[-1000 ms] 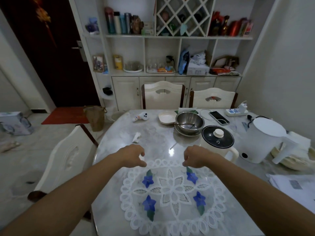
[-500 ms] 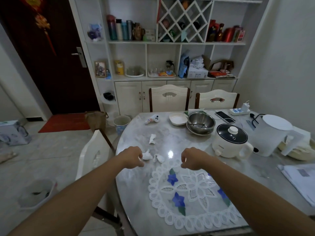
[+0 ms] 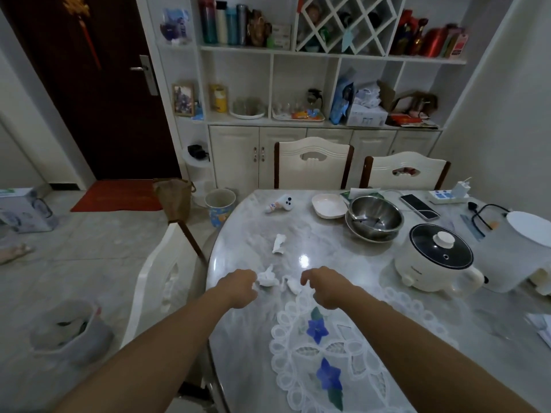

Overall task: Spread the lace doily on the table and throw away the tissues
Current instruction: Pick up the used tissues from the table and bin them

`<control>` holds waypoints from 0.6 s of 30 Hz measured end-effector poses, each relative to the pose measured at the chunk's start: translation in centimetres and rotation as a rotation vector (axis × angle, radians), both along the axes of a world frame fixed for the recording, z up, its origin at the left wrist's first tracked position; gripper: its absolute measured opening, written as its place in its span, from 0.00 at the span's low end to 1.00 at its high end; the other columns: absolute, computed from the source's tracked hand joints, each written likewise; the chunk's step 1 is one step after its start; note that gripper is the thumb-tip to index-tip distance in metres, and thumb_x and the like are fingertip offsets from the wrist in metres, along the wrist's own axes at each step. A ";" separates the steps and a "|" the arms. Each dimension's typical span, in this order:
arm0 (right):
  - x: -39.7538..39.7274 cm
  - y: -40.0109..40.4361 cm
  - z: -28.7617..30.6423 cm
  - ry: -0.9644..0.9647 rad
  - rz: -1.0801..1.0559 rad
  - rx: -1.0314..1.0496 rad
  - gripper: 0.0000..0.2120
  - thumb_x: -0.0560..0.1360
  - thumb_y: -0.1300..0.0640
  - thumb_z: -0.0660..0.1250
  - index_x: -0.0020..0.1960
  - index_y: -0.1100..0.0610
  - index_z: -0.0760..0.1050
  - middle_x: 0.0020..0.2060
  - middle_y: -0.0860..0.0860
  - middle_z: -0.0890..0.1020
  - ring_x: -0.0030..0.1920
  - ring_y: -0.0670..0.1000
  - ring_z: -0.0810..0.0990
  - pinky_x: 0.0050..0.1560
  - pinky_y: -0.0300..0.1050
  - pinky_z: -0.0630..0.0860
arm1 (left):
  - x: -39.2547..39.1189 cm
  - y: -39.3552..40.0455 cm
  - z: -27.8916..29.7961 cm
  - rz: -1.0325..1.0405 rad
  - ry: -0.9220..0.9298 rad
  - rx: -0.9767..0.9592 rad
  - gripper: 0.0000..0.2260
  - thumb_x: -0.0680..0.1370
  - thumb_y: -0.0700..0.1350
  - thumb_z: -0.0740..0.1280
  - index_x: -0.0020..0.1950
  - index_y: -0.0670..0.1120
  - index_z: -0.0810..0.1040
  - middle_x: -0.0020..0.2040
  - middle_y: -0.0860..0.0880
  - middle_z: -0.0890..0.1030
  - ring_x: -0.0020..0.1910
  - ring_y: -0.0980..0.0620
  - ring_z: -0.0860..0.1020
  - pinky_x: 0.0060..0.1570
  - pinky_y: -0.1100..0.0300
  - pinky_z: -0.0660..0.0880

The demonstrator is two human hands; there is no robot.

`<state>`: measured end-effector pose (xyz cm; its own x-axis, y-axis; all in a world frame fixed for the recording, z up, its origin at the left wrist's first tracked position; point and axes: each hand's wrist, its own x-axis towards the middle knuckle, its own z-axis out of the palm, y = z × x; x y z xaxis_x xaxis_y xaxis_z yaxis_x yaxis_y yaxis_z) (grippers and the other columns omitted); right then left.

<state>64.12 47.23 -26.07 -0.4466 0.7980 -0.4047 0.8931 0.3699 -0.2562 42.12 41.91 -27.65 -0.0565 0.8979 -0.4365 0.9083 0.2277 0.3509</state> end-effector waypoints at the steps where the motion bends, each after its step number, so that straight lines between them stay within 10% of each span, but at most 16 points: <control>1: -0.3 1.0 -0.8 -0.002 0.019 0.011 0.23 0.75 0.69 0.65 0.66 0.51 0.72 0.62 0.55 0.77 0.58 0.55 0.78 0.55 0.44 0.75 | 0.1 0.9 -0.6 -0.003 0.005 -0.001 0.22 0.79 0.50 0.63 0.72 0.46 0.66 0.72 0.46 0.71 0.68 0.45 0.71 0.65 0.54 0.69; 8: -3.1 7.5 -7.3 -0.023 0.175 -0.007 0.29 0.76 0.64 0.68 0.73 0.49 0.64 0.66 0.55 0.73 0.61 0.58 0.77 0.63 0.50 0.75 | 1.2 6.6 -5.6 0.088 0.006 -0.072 0.19 0.74 0.59 0.65 0.61 0.50 0.73 0.58 0.47 0.80 0.52 0.46 0.79 0.52 0.52 0.77; 14: -4.7 10.7 -11.4 -0.007 0.280 -0.091 0.25 0.75 0.58 0.70 0.69 0.47 0.66 0.64 0.55 0.71 0.58 0.57 0.78 0.61 0.48 0.76 | 2.2 9.2 -9.3 0.218 0.009 -0.070 0.34 0.74 0.62 0.65 0.75 0.51 0.57 0.68 0.44 0.70 0.64 0.44 0.73 0.62 0.52 0.71; 18: -5.4 12.0 -12.1 -0.047 0.319 -0.110 0.18 0.77 0.56 0.67 0.66 0.53 0.72 0.63 0.56 0.74 0.57 0.58 0.78 0.61 0.48 0.74 | 1.6 10.6 -10.3 0.179 0.008 -0.031 0.26 0.74 0.60 0.65 0.68 0.52 0.67 0.62 0.46 0.72 0.58 0.45 0.76 0.58 0.52 0.75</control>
